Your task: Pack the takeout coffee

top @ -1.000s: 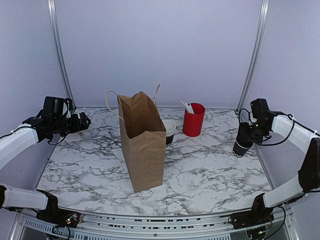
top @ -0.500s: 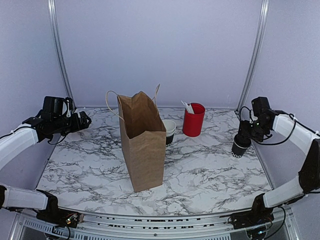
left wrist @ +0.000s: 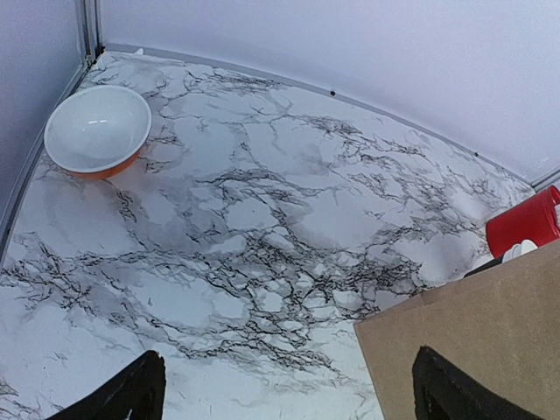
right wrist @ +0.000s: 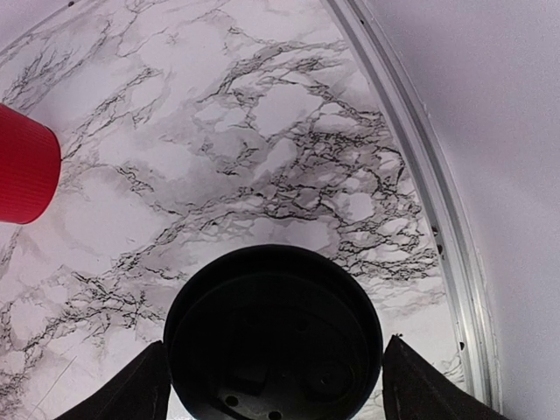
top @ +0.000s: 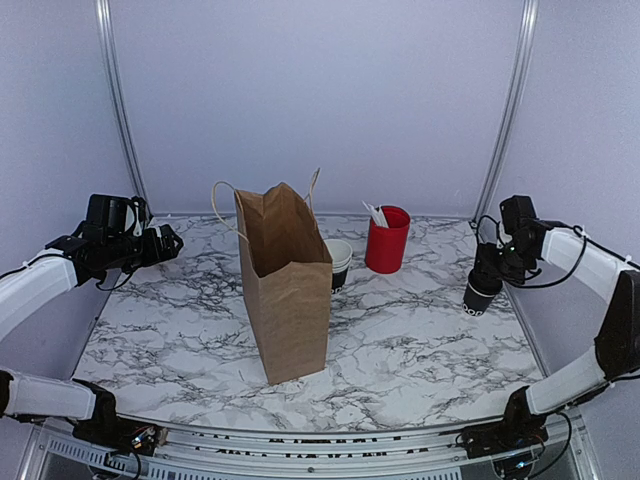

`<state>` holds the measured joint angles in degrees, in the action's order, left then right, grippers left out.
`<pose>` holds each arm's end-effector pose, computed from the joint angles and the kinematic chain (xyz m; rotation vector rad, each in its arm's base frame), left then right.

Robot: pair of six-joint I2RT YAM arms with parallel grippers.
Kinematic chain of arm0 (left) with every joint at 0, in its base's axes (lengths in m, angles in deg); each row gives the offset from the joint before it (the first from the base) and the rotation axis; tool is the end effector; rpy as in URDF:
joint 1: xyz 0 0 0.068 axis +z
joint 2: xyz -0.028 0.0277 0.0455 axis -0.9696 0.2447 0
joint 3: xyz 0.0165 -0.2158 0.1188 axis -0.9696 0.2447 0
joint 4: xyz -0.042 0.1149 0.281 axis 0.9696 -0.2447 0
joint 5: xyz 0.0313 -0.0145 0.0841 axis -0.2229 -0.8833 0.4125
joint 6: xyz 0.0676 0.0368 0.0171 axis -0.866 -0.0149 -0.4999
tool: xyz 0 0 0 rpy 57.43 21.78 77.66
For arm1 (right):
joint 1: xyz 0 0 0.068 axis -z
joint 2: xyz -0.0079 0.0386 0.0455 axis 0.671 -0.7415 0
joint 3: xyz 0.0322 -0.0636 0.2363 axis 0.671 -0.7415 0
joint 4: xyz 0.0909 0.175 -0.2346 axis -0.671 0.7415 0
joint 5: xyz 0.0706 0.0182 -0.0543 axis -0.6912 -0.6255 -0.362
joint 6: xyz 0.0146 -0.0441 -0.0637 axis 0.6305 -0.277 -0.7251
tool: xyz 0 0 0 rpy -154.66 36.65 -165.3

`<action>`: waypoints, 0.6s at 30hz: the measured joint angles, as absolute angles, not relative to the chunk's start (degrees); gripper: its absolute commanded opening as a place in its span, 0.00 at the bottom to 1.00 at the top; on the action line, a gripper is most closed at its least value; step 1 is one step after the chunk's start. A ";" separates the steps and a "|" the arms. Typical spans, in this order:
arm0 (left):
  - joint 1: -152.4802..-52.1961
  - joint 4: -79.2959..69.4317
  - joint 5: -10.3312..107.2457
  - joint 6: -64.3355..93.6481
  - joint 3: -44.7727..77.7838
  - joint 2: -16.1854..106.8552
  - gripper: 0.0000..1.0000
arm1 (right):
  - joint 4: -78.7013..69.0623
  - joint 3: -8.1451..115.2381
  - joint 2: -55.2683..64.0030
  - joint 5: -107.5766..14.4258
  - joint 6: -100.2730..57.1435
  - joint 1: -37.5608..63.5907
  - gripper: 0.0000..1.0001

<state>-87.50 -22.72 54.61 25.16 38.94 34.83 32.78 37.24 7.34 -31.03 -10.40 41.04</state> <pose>0.3315 -0.0709 0.2371 -0.1715 2.1265 -0.3889 0.3444 -0.0026 0.1899 0.4261 2.5157 -0.0485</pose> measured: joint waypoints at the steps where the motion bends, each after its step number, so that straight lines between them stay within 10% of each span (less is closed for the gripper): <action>1: -87.50 -22.72 54.61 25.16 38.94 34.83 0.99 | 32.69 37.24 7.08 -31.03 -10.42 41.04 0.81; 18: -87.50 -22.70 54.59 25.18 38.94 34.83 0.99 | 30.24 35.82 5.51 -30.81 -10.45 41.06 0.75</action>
